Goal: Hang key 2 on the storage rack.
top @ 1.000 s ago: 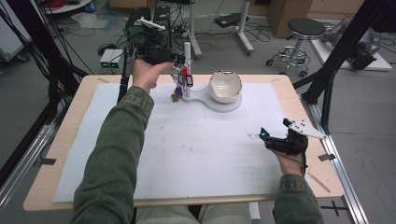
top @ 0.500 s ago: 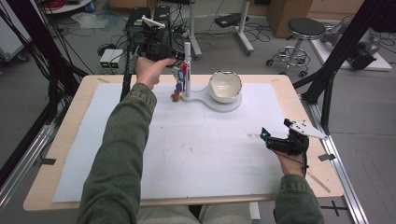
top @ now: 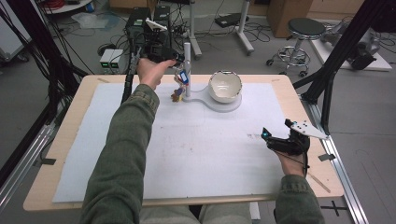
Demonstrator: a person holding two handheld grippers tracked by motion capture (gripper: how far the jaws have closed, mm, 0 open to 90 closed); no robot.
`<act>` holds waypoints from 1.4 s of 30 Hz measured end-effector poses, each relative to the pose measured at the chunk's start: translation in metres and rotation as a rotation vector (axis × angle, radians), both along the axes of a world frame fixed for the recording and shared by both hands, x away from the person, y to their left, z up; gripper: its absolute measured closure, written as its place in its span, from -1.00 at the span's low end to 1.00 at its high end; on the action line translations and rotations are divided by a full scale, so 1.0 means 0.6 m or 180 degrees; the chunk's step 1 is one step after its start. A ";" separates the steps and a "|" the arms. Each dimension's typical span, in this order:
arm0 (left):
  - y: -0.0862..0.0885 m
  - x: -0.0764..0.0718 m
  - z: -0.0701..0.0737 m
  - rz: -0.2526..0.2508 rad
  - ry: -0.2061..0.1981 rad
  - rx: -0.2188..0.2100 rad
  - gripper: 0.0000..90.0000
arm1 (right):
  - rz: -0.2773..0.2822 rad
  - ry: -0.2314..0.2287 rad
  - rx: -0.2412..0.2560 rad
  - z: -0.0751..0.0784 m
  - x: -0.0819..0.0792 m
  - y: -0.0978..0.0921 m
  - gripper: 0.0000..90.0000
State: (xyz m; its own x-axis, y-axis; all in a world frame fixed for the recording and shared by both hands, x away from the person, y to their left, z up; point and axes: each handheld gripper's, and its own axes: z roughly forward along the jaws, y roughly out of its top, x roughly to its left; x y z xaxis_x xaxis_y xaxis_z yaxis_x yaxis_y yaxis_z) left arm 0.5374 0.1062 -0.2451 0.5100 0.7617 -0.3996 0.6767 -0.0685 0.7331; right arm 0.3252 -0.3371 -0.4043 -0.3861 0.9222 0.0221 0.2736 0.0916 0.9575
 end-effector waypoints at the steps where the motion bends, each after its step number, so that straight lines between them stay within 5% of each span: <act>1: -0.002 0.000 0.000 -0.0003 0.0001 0.0021 0.73 | -0.0001 0.0009 0.0008 0.000 0.000 0.001 -0.99; 4: -0.006 -0.003 -0.001 0.0020 0.0003 0.0084 0.70 | 0.0006 0.0007 0.0000 0.000 0.000 0.001 -0.99; 8: -0.004 -0.007 -0.001 0.0143 0.0047 0.0078 -0.01 | 0.0008 0.0012 -0.0005 0.000 0.000 0.001 -0.99; 10: 0.001 -0.011 -0.003 0.0252 0.0033 0.0103 -0.18 | 0.0015 0.0005 -0.0007 0.000 0.000 0.001 -0.99; 14: 0.009 -0.022 -0.010 0.0584 -0.0107 0.0343 -0.62 | 0.0013 -0.0002 -0.0006 0.000 -0.001 0.001 -0.99; 18: 0.023 -0.028 -0.017 0.0524 -0.0122 0.0282 -0.95 | 0.0013 0.0000 -0.0014 0.000 0.000 0.001 -0.99; 23: 0.035 -0.039 -0.022 0.0443 -0.0152 0.0263 -0.96 | 0.0009 0.0003 -0.0015 0.000 0.000 0.002 -0.99; 35: 0.073 -0.074 -0.027 0.0552 -0.0352 0.0378 -0.96 | 0.0005 0.0002 -0.0025 0.000 -0.001 0.002 -0.99; 42: 0.096 -0.088 -0.035 0.0608 -0.0388 0.0298 -0.96 | -0.0002 0.0007 -0.0031 0.000 0.000 0.004 -0.99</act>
State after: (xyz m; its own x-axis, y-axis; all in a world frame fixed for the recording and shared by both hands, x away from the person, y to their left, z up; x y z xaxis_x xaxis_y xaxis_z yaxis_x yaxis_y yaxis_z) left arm 0.4848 0.1639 -0.2661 0.3933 0.8798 -0.2672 0.5909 -0.0192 0.8065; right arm 0.3253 -0.3345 -0.4041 -0.3856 0.9226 0.0139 0.2759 0.1008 0.9559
